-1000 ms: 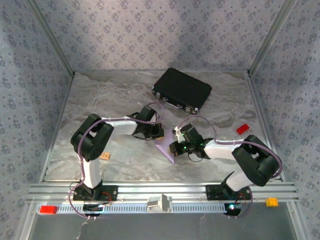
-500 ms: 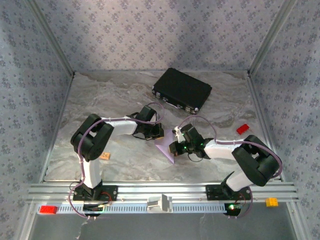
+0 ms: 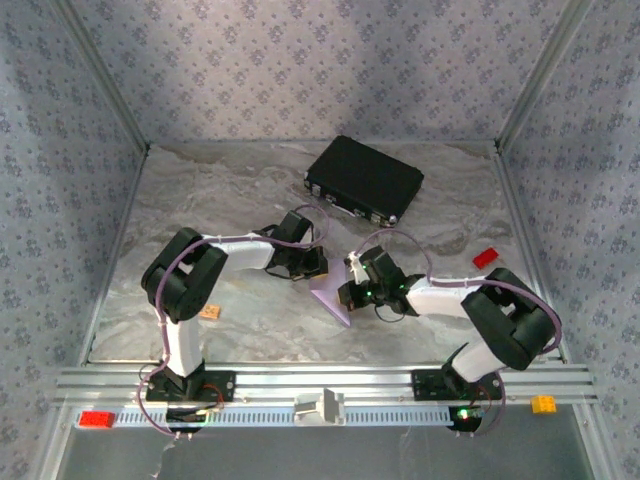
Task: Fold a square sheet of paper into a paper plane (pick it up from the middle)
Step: Third fold the triangle at the center of the table.
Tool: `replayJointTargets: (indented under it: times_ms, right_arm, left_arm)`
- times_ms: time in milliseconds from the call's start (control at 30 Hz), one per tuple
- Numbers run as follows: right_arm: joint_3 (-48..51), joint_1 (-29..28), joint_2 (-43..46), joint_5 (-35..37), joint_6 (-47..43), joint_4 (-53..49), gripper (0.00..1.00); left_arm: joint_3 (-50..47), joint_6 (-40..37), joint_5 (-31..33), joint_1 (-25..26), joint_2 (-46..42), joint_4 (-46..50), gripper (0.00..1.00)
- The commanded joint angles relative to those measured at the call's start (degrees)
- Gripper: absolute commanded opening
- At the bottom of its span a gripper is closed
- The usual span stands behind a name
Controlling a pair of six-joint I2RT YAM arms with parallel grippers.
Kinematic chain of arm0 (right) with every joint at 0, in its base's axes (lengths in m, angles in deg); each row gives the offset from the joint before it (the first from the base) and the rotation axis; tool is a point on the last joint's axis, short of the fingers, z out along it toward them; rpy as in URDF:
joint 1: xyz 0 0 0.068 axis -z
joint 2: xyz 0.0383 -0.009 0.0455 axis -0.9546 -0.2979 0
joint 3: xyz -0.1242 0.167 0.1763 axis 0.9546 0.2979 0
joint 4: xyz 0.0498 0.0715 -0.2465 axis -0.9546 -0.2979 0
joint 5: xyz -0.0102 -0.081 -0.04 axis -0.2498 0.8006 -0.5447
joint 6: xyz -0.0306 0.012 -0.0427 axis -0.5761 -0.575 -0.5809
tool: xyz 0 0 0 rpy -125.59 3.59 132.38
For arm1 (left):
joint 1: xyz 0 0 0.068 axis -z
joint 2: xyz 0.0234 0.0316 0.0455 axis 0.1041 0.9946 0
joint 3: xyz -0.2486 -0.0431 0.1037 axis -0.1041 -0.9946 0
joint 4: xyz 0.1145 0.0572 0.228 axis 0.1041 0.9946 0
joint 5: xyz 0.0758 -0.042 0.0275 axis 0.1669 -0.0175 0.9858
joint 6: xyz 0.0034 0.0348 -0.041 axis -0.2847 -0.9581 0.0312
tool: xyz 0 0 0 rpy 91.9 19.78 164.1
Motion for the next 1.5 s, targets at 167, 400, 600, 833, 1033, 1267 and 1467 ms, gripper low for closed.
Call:
replayJointTargets:
  times_ms: [167,400,600,833,1033,1267,1467]
  right_arm:
    - [-1.2,0.2,-0.6,-0.8,0.7,-1.7,0.03]
    - [-1.2,0.1,-0.1,-1.1,0.8,-2.9,0.03]
    - [-1.4,0.1,-0.8,-0.5,0.5,-2.6,0.03]
    - [-1.8,0.1,-2.1,-0.5,0.6,-2.7,0.03]
    - [-1.4,0.2,-2.5,0.4,0.6,-3.7,0.03]
    - [-1.3,0.1,-2.5,1.0,0.8,-4.3,0.03]
    - [-1.4,0.1,-2.6,1.2,1.0,-4.2,0.03]
  left_arm:
    - [-1.2,-0.4,1.8,0.4,0.1,2.9,0.08]
    - [-1.1,-0.5,1.9,0.5,0.1,3.1,0.08]
    - [-1.2,-0.4,1.9,0.5,0.2,3.0,0.08]
    - [-1.1,-0.4,1.9,0.4,0.2,3.0,0.08]
    - [-0.8,-0.5,2.1,0.5,0.2,3.3,0.08]
    - [-0.1,-0.8,2.8,0.3,-0.9,3.4,0.1]
    - [3.1,-2.2,4.9,0.0,-4.5,5.1,0.23]
